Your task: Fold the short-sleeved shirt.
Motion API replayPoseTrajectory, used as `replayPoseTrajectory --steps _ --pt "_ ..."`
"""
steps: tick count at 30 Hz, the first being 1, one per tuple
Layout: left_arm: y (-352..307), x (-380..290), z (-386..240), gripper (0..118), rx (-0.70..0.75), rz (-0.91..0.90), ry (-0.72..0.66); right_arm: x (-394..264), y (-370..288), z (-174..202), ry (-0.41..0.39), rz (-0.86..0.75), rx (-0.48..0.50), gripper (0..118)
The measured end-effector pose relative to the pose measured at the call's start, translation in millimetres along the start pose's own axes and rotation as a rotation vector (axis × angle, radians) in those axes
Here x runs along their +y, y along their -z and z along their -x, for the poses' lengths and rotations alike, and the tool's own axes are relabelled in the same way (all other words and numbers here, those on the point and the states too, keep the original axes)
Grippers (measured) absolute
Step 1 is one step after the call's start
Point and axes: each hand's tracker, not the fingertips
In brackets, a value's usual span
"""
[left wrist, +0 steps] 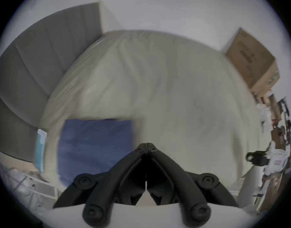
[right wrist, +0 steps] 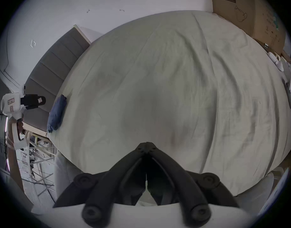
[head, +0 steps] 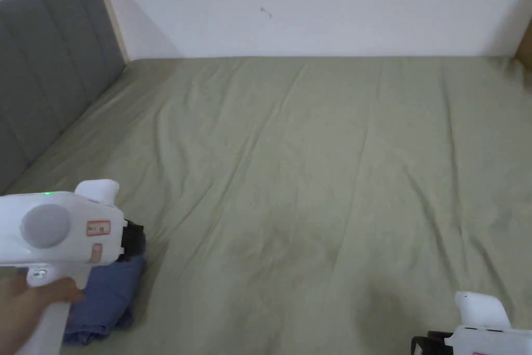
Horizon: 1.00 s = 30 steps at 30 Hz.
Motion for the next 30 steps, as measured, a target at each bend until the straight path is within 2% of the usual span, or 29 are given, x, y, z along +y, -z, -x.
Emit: replayPoseTrajectory --steps 6,10,12,16,18,23,27,30 --pt "-29 -13 -82 0 -0.11 -0.114 0.053 -1 -21 -9 0.01 -0.057 0.019 0" --pt "-51 -21 -123 0 -0.039 -0.281 0.115 3 -42 -11 0.008 -0.151 0.023 0" --pt "-72 -29 -143 0 -0.029 -0.436 0.137 12 -57 -7 -0.028 -0.225 0.012 0" --pt "-104 -33 -172 0 -0.021 -0.552 0.19 34 -92 13 -0.145 -0.413 -0.078 0" --pt "-112 -37 -181 0 -0.028 -0.567 0.196 43 -113 31 -0.197 -0.564 -0.141 0" --pt "-124 -44 -201 0 0.018 -0.669 0.179 51 -154 69 -0.269 -0.873 -0.25 0" --pt "-134 -46 -210 0 0.063 -0.757 0.158 52 -170 91 -0.321 -0.969 -0.333 0" --pt "-139 -48 -215 0 0.079 -0.803 0.159 48 -170 97 -0.318 -1.01 -0.36 0"
